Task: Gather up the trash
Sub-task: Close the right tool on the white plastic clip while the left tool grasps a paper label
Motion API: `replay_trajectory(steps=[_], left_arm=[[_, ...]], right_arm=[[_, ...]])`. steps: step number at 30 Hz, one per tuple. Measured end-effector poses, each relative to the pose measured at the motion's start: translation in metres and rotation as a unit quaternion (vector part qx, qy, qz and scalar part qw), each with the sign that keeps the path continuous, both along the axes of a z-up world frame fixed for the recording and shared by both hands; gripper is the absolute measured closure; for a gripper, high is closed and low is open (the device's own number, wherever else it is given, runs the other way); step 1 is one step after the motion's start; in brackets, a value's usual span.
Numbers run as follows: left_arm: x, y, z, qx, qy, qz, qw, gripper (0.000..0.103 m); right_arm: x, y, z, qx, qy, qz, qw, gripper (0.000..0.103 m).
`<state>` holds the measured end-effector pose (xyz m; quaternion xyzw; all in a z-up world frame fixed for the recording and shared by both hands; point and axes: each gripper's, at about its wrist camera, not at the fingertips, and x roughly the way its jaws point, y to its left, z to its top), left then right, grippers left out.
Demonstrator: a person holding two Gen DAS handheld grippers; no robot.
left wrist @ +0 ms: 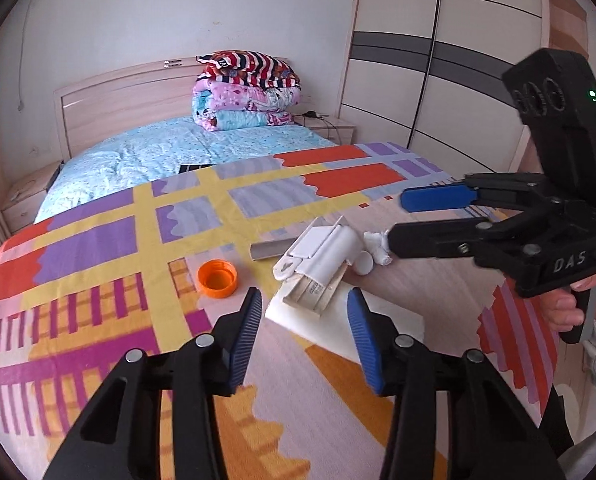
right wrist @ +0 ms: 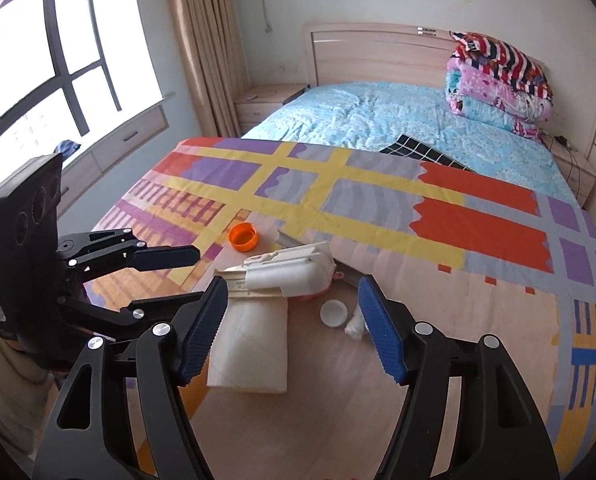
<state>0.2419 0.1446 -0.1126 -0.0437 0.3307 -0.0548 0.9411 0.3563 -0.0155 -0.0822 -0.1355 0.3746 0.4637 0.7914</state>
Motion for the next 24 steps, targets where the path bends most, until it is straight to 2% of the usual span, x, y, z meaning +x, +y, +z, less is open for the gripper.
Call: replay_trajectory(steps=[5, 10, 14, 24], left_arm=[[0.005, 0.0, -0.003, 0.005, -0.003, -0.027, 0.9996, 0.06], [0.011, 0.004, -0.007, -0.005, 0.003, -0.037, 0.9993, 0.071], [0.012, 0.004, -0.008, 0.004, 0.003, -0.045, 0.999, 0.082], [0.003, 0.002, -0.006, 0.012, 0.007, -0.054, 0.9984, 0.083]], right_arm=[[0.005, 0.013, -0.007, -0.018, -0.002, 0.014, 1.0, 0.036], [0.008, 0.019, -0.01, -0.021, 0.0, 0.025, 0.999, 0.035], [0.009, 0.025, -0.015, -0.034, 0.003, 0.04, 0.999, 0.032], [0.016, 0.036, -0.02, -0.042, 0.016, 0.055, 0.997, 0.031]])
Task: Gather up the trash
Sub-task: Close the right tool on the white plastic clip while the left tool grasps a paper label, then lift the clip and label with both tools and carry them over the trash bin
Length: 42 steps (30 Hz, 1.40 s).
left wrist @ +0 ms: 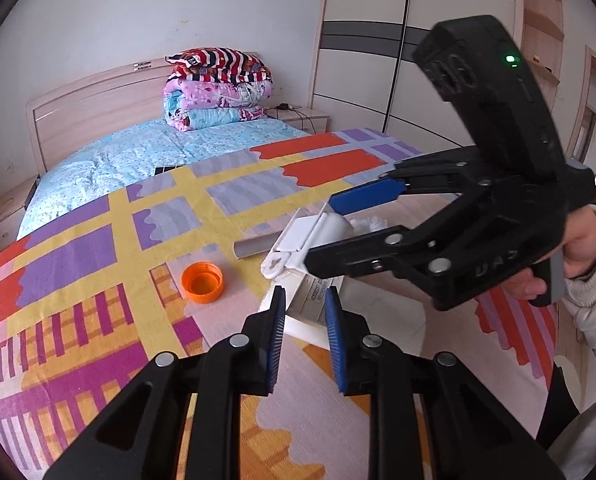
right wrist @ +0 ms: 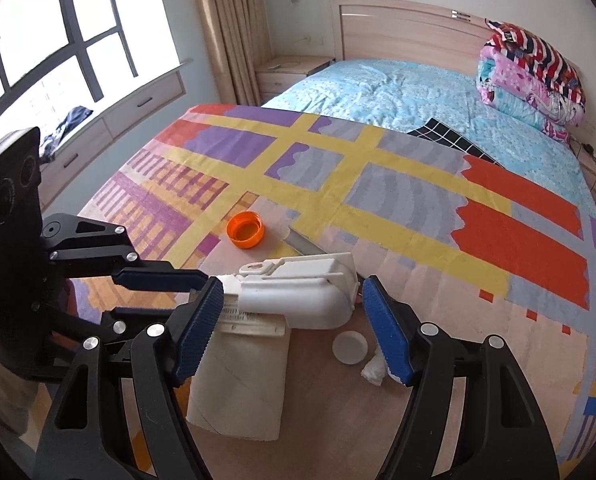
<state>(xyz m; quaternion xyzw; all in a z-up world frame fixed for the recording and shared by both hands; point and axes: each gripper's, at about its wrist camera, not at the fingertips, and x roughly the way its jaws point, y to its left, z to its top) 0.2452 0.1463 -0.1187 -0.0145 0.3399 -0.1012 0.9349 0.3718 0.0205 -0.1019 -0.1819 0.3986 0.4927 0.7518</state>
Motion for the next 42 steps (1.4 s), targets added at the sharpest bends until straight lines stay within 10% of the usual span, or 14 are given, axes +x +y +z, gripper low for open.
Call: replay_trajectory(steps=[42], left_arm=[[-0.073, -0.051, 0.051, 0.018, -0.034, 0.021, 0.999, 0.083]], right_arm=[[-0.042, -0.058, 0.042, 0.037, -0.048, -0.035, 0.998, 0.043]])
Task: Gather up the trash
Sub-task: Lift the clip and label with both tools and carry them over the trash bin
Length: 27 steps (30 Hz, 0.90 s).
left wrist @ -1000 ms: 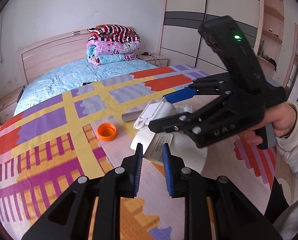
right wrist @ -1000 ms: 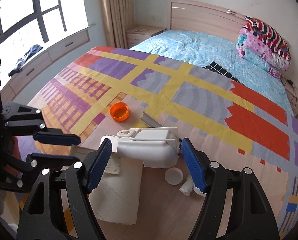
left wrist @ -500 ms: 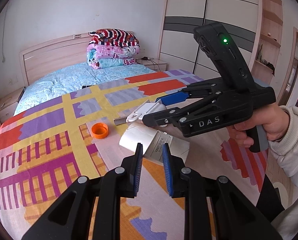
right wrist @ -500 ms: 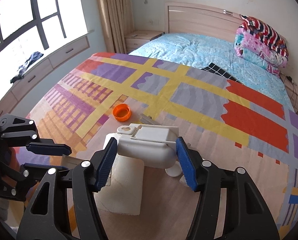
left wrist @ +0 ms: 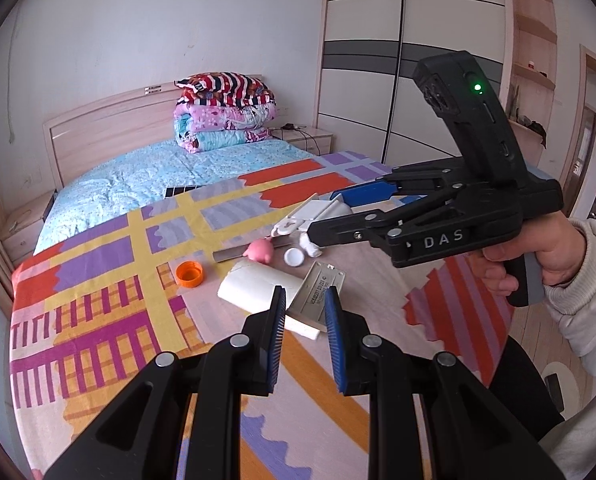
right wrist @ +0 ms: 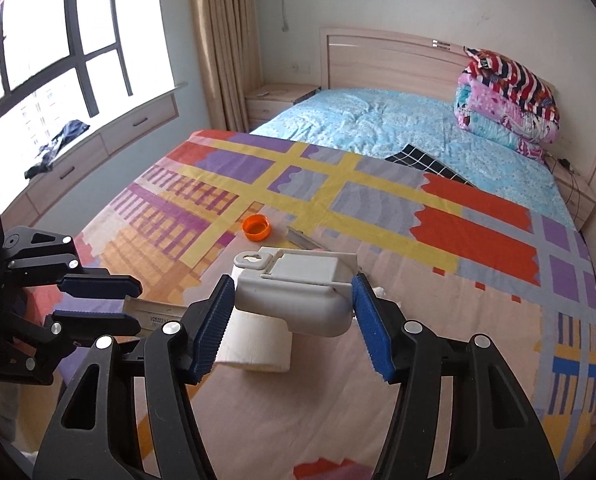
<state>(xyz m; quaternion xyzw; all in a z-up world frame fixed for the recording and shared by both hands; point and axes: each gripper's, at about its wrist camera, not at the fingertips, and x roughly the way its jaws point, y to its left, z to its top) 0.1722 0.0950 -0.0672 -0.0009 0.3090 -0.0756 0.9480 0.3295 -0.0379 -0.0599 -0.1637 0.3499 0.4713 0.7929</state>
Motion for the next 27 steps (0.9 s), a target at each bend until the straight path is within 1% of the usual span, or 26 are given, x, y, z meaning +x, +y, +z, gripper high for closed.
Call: replay_trajectory(steps=[7, 10, 16, 19, 22, 27], left_arm=[[-0.025, -0.023, 0.014, 0.011, -0.006, -0.003, 0.9999, 0.083], [-0.034, -0.03, 0.016, 0.011, -0.004, -0.002, 0.9999, 0.083], [-0.064, -0.047, 0.016, 0.013, 0.001, 0.002, 0.9999, 0.083], [-0.077, -0.054, 0.015, 0.014, 0.0, 0.004, 0.9999, 0.083], [-0.088, -0.061, 0.006, 0.012, 0.007, 0.012, 0.9998, 0.083], [-0.105, -0.072, -0.008, 0.009, 0.02, 0.02, 0.9996, 0.083]], right_arm=[[-0.03, -0.031, 0.019, 0.017, -0.016, -0.004, 1.0, 0.043], [-0.046, -0.045, 0.026, 0.022, -0.023, -0.002, 0.999, 0.043], [-0.076, -0.07, 0.032, 0.03, -0.034, -0.003, 0.999, 0.043], [-0.092, -0.083, 0.031, 0.032, -0.035, -0.001, 0.999, 0.043], [-0.106, -0.093, 0.025, 0.03, -0.033, -0.001, 0.999, 0.043], [-0.129, -0.109, 0.009, 0.029, -0.013, -0.003, 0.999, 0.043]])
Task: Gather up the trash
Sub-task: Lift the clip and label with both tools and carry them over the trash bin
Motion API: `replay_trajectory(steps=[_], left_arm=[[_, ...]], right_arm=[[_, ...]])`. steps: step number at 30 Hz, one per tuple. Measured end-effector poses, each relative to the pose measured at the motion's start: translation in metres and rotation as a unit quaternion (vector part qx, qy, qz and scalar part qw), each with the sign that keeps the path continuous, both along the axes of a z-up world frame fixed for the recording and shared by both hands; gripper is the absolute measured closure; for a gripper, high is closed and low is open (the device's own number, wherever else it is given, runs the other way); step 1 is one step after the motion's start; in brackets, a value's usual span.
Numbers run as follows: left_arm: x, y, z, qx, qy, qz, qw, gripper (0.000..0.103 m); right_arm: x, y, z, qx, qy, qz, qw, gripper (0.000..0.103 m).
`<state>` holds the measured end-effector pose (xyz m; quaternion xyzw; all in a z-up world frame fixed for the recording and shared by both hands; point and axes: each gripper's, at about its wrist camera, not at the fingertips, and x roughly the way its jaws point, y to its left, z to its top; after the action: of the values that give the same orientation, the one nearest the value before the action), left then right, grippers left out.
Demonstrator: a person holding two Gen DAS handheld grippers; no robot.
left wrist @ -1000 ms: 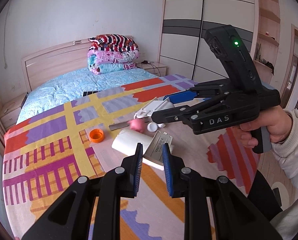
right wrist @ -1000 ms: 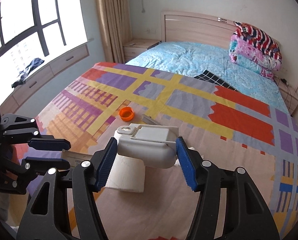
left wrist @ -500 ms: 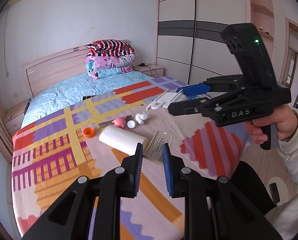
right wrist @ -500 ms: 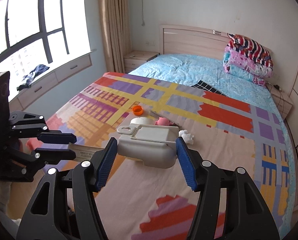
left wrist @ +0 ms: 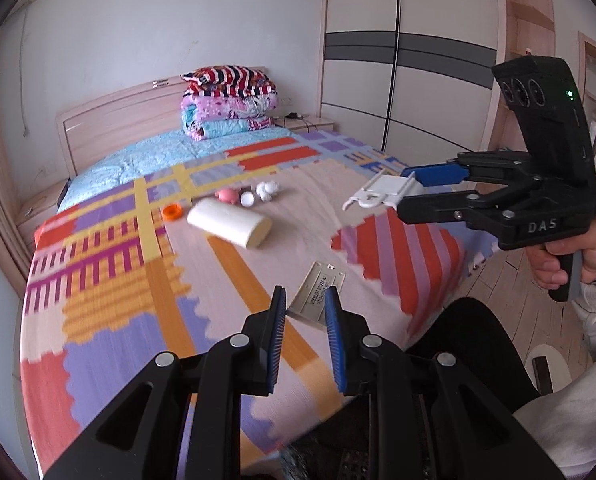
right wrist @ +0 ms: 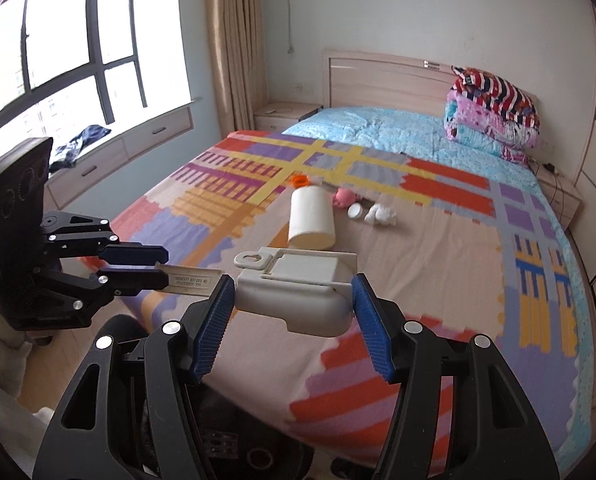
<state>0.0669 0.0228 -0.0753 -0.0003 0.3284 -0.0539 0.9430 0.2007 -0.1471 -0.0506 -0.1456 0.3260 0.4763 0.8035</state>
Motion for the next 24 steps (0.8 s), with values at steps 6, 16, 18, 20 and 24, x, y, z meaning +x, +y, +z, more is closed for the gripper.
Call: replay_trajectory(steps=[6, 16, 18, 20, 24], left_arm=[[-0.022, -0.017, -0.01, -0.025, 0.001, -0.014, 0.9996, 0.083], [-0.042, -0.037, -0.05, -0.031, 0.046, -0.024, 0.9982, 0.083], [-0.043, -0.036, -0.064, -0.034, 0.065, -0.021, 0.9971, 0.083], [-0.045, -0.037, -0.075, -0.04, 0.079, -0.02, 0.9959, 0.083], [-0.046, -0.04, -0.1, -0.049, 0.107, -0.025, 0.9928, 0.083]], right_arm=[[-0.024, -0.012, -0.021, -0.01, 0.019, 0.012, 1.0, 0.043], [-0.051, -0.029, -0.078, -0.053, 0.08, 0.027, 0.995, 0.043], [-0.057, -0.03, -0.086, -0.062, 0.088, 0.033, 0.994, 0.043], [-0.063, -0.031, -0.095, -0.069, 0.096, 0.038, 0.992, 0.043], [-0.07, -0.03, -0.113, -0.082, 0.116, 0.041, 0.989, 0.043]])
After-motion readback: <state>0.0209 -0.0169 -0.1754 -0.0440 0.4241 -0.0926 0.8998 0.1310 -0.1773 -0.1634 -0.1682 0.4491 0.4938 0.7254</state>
